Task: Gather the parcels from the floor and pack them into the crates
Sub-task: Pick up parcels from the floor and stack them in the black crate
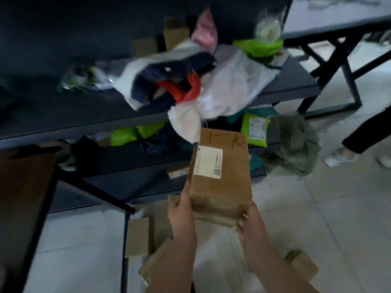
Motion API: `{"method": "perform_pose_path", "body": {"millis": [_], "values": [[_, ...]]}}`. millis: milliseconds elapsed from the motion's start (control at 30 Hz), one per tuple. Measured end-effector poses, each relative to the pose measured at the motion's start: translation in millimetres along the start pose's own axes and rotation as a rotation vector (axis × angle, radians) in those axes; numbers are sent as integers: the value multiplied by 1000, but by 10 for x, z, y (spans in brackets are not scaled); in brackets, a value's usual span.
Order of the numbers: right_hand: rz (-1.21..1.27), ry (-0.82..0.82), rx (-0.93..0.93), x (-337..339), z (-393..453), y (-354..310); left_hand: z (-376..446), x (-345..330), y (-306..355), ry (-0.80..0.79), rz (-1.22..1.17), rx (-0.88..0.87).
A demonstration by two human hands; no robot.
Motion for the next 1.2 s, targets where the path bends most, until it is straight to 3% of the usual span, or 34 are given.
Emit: {"method": "perform_pose_path", "body": {"millis": [100,233,500,967,1200], "values": [[-26,-58,5,-8,-569,-207,-592,345,230,47,-43,-74],[-156,-247,-1,-21,-1188,-402,-1332,844,231,151,-220,-46],[-423,-570,55,-466,-2384,-434,-2445,2006,377,387,-473,-274],[-375,-1048,124,-878,-4583,395,-3913,4059,58,604,-662,-502],[-374,-1162,143,-1115,-5682,878,-4523,5134,-56,643,-749,-645]]}}
Point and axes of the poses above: each hand's wrist, its own z-axis towards the middle knuckle, its own x-axis out of the back of the hand, y = z × x, the point moved 2 cm from there along z, towards the middle knuckle, and after that the axes turned 1 degree about -z, right-handed, at the moved point
